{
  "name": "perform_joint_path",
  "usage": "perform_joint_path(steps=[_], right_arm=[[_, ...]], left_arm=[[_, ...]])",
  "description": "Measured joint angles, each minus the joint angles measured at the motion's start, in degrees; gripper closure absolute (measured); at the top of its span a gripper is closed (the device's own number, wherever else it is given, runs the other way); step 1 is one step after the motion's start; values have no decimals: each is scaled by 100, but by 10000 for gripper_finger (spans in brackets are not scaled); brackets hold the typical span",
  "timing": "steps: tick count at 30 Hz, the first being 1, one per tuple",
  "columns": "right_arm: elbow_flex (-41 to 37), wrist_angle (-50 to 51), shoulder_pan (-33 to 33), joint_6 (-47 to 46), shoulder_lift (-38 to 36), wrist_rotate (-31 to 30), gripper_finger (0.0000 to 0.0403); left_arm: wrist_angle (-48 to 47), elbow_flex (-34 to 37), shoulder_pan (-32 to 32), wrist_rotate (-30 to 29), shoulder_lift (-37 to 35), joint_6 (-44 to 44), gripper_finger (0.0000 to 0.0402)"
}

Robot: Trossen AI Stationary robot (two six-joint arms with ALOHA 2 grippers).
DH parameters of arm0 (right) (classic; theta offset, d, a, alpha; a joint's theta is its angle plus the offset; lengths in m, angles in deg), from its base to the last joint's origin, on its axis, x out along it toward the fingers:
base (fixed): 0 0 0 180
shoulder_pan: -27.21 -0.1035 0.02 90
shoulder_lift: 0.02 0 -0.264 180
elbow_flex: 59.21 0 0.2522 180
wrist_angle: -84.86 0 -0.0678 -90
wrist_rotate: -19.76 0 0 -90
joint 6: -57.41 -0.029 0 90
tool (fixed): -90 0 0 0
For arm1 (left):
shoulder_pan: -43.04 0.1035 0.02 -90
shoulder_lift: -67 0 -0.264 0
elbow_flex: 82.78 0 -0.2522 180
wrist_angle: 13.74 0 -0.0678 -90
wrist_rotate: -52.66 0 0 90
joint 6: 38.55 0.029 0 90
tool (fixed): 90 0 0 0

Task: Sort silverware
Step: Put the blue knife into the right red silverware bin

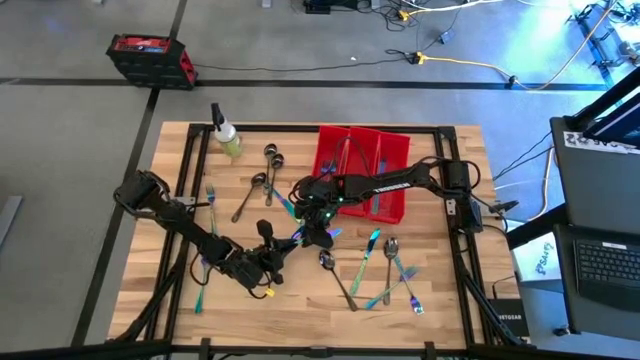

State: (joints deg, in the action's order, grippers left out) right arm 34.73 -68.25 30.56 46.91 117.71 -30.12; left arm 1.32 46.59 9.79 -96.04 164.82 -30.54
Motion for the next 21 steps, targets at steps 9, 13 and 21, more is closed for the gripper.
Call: perform_joint_path(steps=[9,13,21], right_arm=[[0,-15,0,-133,0,-22,381],[0,-76,0,-262,0,-17,393],[-9,-214,11,-289,0,219,398]], left_arm=[[2,0,9,-10,0,-6,381],[-13,0,9,-86,0,-1,382],[-24,0,13,-136,0,-54,382]])
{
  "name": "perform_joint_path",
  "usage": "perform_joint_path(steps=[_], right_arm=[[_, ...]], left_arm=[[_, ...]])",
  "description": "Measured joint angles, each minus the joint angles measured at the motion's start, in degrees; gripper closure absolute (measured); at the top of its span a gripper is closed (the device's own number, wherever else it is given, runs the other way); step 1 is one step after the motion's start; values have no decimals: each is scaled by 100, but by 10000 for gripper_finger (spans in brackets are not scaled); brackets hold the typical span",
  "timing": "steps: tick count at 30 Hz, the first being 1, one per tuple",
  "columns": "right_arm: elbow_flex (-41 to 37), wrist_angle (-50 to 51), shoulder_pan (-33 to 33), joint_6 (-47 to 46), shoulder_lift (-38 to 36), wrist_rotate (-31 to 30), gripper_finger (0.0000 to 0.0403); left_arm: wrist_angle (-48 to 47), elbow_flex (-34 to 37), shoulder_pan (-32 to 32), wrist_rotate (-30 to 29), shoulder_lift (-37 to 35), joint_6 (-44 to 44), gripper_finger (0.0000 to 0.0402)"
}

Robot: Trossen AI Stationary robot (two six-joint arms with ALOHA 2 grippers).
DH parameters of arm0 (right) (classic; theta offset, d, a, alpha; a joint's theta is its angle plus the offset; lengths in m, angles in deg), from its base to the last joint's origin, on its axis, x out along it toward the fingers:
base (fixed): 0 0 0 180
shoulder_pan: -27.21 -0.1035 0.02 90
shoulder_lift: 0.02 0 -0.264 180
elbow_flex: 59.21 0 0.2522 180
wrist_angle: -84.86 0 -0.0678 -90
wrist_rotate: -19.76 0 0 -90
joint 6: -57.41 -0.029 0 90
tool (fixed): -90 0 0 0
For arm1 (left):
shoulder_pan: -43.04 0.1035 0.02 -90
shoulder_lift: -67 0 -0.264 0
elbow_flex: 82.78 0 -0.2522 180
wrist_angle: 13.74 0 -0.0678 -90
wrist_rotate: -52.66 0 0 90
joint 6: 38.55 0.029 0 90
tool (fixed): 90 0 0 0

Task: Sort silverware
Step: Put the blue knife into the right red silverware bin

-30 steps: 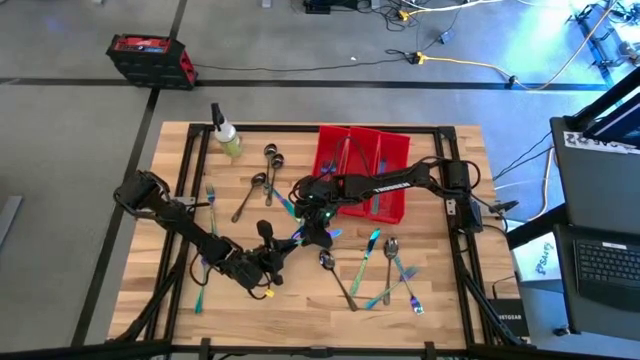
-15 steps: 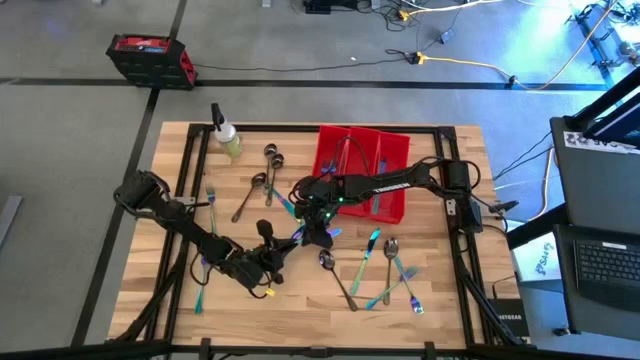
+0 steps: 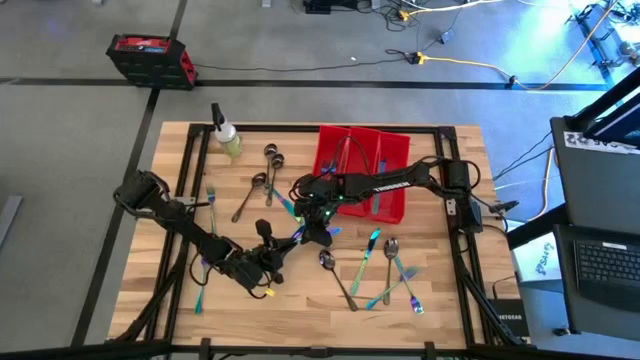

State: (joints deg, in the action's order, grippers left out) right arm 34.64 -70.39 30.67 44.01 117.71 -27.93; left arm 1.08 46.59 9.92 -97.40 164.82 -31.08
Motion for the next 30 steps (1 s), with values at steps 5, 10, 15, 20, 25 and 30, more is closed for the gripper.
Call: perform_joint_path(steps=[5,10,15,20,25,30], right_arm=[[0,9,0,-3,0,41,401],[15,-53,-2,-6,0,194,402],[15,-50,0,5,-4,224,402],[15,-56,0,6,-4,231,402],[15,-130,5,-48,-4,146,402],[15,-215,109,-105,-4,131,403]], left_arm=[[0,0,0,-14,0,1,381],[7,0,6,-166,0,-28,338],[60,-2,7,-344,0,397,302],[87,-2,-27,-406,0,443,287],[69,-2,-42,-439,0,454,285],[70,0,-42,-466,0,432,285]])
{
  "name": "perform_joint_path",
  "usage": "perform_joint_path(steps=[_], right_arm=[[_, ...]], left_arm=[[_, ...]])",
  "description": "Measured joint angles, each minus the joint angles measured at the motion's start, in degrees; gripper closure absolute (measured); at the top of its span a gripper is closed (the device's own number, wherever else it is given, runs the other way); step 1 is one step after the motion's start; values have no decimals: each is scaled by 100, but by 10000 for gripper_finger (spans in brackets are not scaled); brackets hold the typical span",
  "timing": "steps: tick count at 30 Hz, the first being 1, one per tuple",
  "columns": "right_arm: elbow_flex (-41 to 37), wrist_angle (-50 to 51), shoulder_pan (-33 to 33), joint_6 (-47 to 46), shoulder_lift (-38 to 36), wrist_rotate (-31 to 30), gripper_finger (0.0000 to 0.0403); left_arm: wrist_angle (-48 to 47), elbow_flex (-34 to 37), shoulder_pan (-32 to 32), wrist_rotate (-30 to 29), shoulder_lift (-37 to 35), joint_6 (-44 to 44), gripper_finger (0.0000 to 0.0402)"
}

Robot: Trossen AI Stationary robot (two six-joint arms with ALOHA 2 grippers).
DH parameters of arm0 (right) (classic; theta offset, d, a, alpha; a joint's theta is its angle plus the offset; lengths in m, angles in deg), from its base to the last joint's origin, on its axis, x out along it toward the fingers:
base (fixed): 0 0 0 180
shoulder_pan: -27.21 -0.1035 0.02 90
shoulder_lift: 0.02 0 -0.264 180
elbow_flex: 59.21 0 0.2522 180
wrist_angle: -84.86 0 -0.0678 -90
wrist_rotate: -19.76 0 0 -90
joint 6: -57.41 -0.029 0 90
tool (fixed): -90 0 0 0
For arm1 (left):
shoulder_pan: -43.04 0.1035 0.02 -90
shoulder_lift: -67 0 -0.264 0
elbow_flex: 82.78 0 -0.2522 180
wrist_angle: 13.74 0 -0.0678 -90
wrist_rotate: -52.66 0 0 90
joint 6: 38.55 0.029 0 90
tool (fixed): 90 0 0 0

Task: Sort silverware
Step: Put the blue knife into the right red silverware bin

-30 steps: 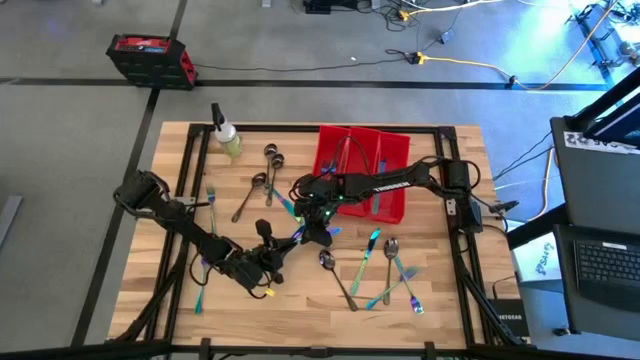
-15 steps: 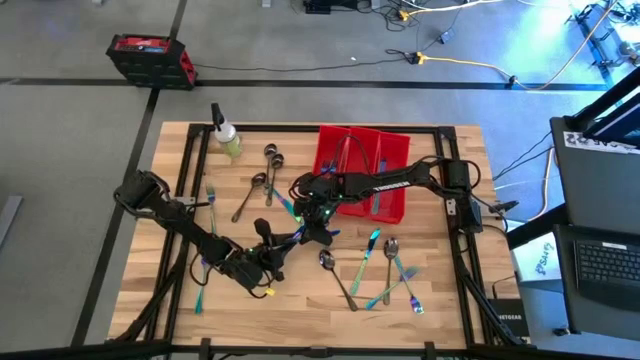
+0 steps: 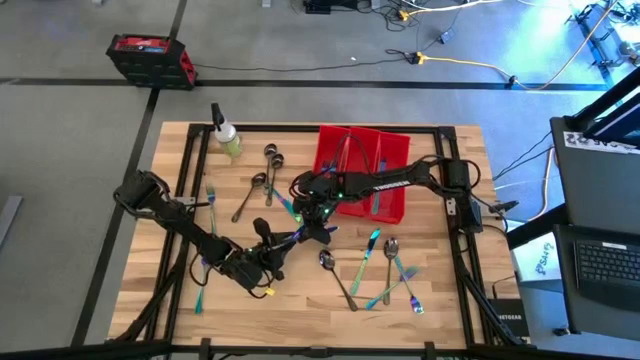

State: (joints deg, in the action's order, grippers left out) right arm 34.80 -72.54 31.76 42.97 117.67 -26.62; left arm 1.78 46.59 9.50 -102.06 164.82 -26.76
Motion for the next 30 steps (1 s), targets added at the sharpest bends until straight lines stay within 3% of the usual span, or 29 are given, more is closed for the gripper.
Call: perform_joint_path(steps=[15,20,30], right_arm=[[-2,229,33,-35,-15,-147,403],[-2,323,36,-34,-24,-194,403],[-11,419,112,-14,-24,-410,403]], left_arm=[[-42,0,0,-31,0,-77,284],[-28,4,-167,-464,-79,-802,284],[-161,2,-840,-878,-202,-1269,284]])
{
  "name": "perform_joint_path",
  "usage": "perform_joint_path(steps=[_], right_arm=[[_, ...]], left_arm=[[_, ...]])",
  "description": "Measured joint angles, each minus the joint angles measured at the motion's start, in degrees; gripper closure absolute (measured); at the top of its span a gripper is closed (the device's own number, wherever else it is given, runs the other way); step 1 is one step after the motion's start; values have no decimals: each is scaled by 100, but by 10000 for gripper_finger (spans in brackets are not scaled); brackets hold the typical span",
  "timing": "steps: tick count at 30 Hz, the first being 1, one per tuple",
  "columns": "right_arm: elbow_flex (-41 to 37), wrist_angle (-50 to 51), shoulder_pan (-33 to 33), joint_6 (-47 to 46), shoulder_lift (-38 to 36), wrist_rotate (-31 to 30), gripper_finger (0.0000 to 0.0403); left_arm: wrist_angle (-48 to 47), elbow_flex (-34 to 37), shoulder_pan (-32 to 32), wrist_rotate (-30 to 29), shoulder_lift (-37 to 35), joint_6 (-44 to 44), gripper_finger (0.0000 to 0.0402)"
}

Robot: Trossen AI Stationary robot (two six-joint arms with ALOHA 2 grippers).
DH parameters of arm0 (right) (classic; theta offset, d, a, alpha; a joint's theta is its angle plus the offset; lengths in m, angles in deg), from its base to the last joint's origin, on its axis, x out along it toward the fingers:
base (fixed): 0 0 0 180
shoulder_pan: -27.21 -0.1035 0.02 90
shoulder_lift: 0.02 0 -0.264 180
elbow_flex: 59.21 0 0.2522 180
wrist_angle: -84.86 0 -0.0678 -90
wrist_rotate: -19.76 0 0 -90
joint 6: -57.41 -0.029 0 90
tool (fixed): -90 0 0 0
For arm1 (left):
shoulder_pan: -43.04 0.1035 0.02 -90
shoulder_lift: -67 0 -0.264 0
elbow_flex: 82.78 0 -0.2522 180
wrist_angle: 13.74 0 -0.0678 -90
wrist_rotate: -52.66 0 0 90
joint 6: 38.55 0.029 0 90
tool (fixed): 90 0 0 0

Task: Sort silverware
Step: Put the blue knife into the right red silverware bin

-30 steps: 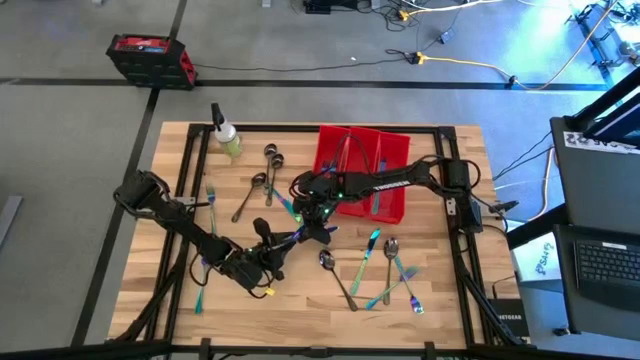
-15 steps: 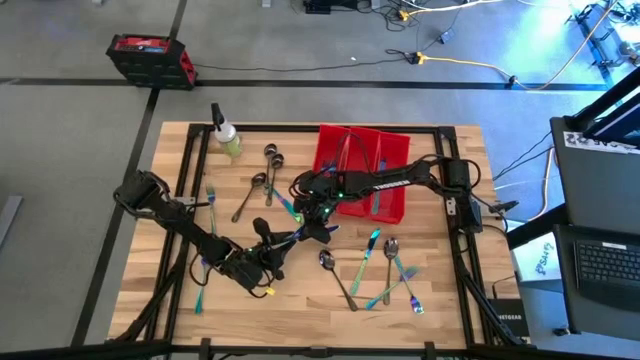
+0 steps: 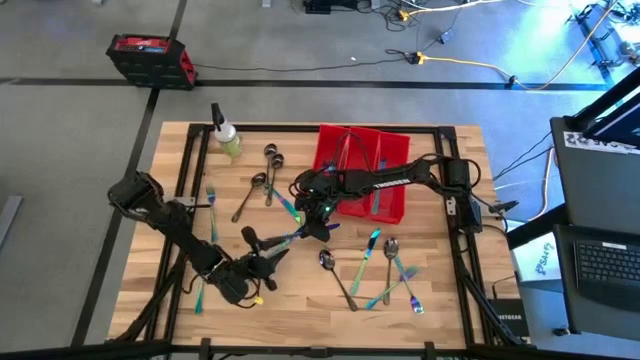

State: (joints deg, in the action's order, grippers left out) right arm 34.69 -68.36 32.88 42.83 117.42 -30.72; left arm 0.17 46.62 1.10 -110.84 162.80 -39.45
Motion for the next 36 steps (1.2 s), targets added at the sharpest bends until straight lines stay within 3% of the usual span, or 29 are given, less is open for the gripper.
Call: perform_joint_path(steps=[4,9,13,21,25,28,31,36], right_arm=[[0,209,2,107,-136,-273,403],[4,688,-51,314,-708,-921,403],[1,951,-147,361,-1181,-1498,403],[-159,1318,-442,-187,-2356,-3507,403],[-453,1452,-592,-702,-2950,-4660,403],[-839,1468,-706,-1227,-3299,-5471,403],[-1249,1506,-797,-1878,-3640,-6171,403],[-2014,1729,-915,-3235,-4073,-7326,403]], left_arm=[[-238,0,-268,-734,-23,-684,302],[-760,2,-435,-914,-23,-1892,350],[-1096,2,-493,-685,-30,-2510,393],[-1654,245,-473,229,-919,-2646,401],[-1231,870,-152,1375,-1641,-2201,402],[33,1393,319,2759,-2040,-1179,402],[1171,1724,940,3756,-2243,-173,401],[1315,1773,2014,5141,-2340,553,401]])
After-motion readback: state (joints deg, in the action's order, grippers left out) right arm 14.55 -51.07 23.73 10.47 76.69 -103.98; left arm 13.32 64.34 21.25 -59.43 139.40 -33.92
